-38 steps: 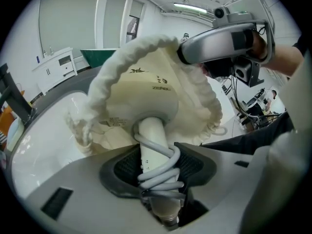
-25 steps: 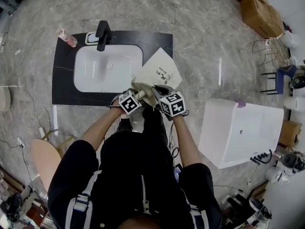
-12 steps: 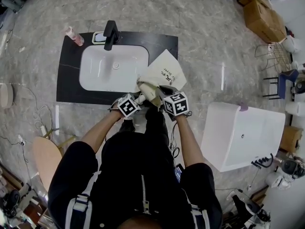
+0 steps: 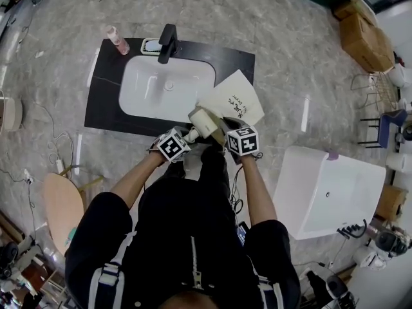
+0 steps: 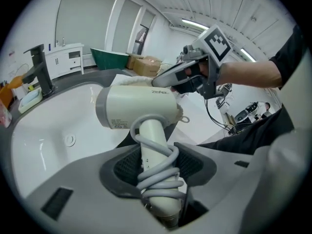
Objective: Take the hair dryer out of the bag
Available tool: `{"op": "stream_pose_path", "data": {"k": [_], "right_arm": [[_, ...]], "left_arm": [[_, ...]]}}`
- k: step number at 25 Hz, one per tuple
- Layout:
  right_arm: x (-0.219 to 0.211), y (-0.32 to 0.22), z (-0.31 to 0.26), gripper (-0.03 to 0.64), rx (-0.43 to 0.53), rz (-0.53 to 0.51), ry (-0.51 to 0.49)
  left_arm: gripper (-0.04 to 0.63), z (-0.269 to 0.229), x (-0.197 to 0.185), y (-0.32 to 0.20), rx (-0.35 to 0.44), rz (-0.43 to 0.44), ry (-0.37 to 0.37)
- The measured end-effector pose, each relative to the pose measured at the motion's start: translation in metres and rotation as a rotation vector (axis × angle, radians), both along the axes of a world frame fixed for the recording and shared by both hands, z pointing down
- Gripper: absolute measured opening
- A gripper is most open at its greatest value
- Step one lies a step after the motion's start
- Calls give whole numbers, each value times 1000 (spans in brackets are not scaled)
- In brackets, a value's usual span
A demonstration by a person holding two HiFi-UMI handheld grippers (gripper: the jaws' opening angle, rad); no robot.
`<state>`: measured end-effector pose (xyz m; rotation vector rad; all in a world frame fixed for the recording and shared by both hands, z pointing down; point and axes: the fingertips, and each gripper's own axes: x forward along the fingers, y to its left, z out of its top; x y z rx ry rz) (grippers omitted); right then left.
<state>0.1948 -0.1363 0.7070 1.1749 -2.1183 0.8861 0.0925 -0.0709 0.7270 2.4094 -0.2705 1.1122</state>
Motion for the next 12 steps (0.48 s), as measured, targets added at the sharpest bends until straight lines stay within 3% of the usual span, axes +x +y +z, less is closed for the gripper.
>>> {"op": "stream_pose_path", "data": {"k": [12], "right_arm": [[-11,7,29,51,-47,-9,26]], "left_arm": [[232,-18,-60,-16,3,-229,32]]}}
